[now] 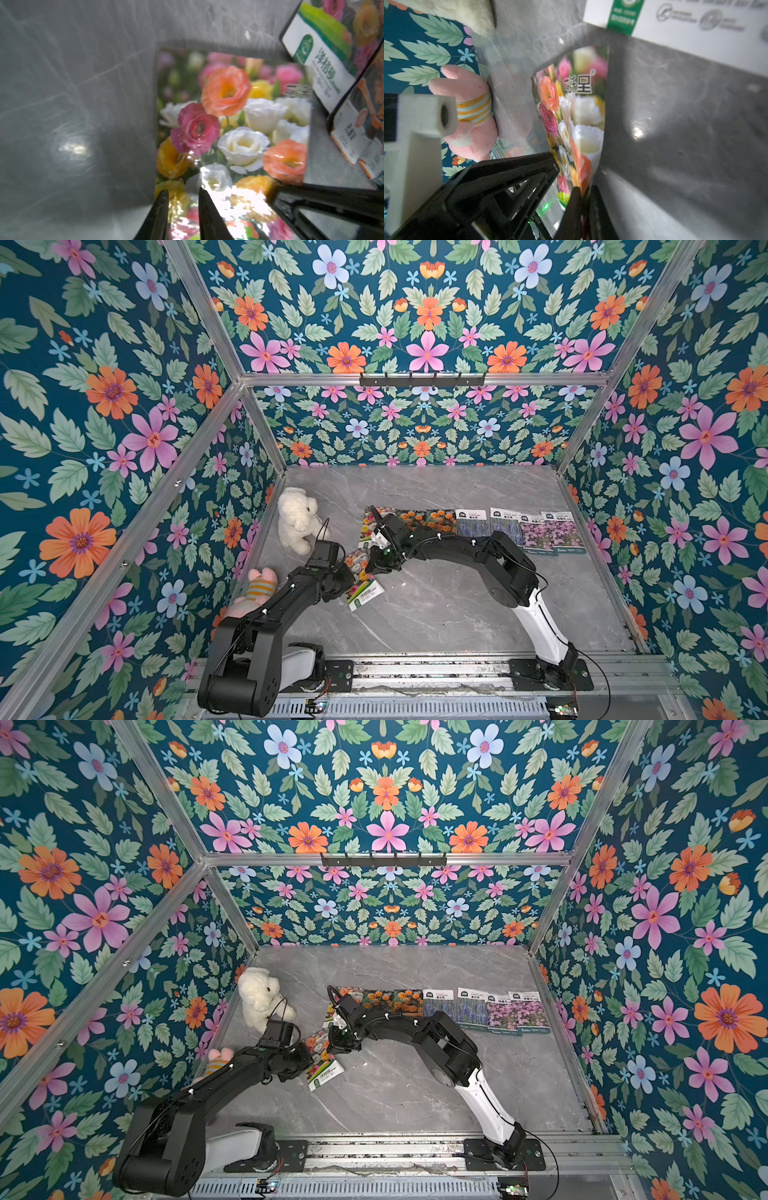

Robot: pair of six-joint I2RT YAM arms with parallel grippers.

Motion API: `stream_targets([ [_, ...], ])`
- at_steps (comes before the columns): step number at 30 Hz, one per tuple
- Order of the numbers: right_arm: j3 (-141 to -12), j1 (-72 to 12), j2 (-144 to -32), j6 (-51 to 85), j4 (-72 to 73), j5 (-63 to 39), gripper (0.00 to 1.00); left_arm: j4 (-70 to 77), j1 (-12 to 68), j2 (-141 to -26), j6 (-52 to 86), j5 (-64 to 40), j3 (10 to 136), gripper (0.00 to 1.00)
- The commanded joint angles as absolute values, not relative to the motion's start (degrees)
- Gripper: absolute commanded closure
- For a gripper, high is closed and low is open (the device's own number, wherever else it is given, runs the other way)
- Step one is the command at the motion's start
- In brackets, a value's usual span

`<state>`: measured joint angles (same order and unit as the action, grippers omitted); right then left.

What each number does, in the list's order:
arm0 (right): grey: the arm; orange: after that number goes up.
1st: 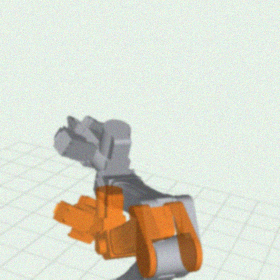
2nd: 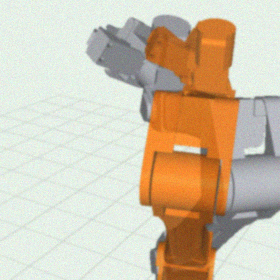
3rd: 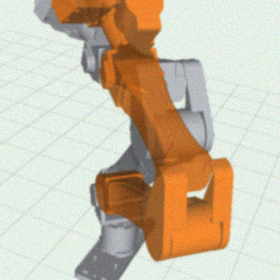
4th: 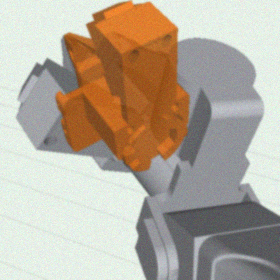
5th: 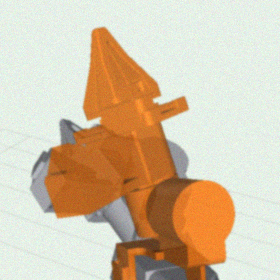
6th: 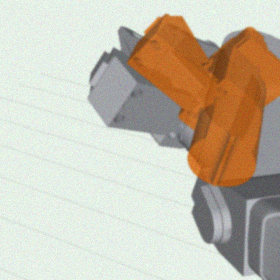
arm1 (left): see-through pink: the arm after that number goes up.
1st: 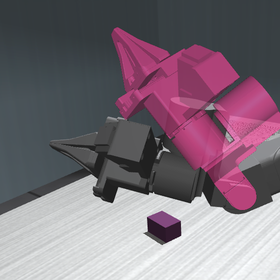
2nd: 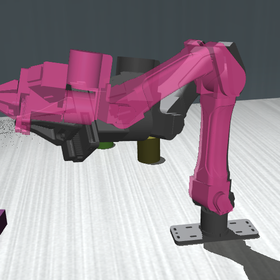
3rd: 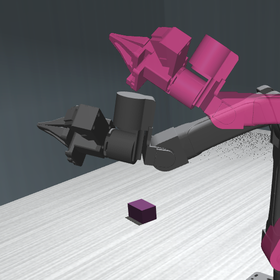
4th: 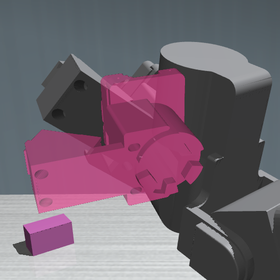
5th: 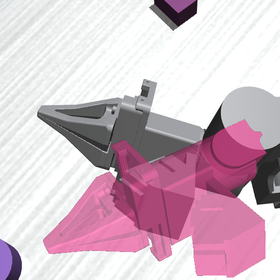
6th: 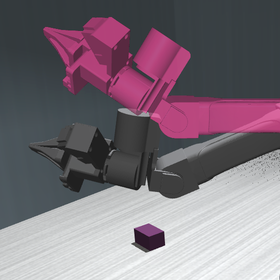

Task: Arrange the seed packets in a row
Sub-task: Pick up the seed packet from the center of the board, then place the seed packet at the center of the board.

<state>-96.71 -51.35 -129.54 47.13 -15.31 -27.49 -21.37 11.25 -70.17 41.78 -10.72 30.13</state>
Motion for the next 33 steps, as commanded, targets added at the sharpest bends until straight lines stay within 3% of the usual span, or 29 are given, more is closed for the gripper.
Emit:
stream_targets([
  [1,-95.78,-51.25,-127.02,44.88,-13.45,-23.86,0.98,-26.61,11.2,-68.93,39.92,-7.23,33.01,0.63],
  [8,-93.53,-50.39,-121.39,45.51,-7.97,-16.43,1.0,-30.77,11.15,-64.72,38.89,1.35,41.18,0.46],
  [16,-105.91,-47.72,-129.26,53.14,-12.34,-9.7,1.0,-31.95,11.07,-62.88,36.85,8.54,48.16,0.19],
  [25,-126.91,-47.55,-142.97,58.26,-19.55,-6.56,0.99,-33.4,10.47,-59.68,36.24,12.84,50.1,0.14],
  [33,-136.93,-47.27,-150.37,62.8,-22.16,-6.81,0.97,-33.66,10.35,-59.68,35.92,11.26,49.66,0.13],
])
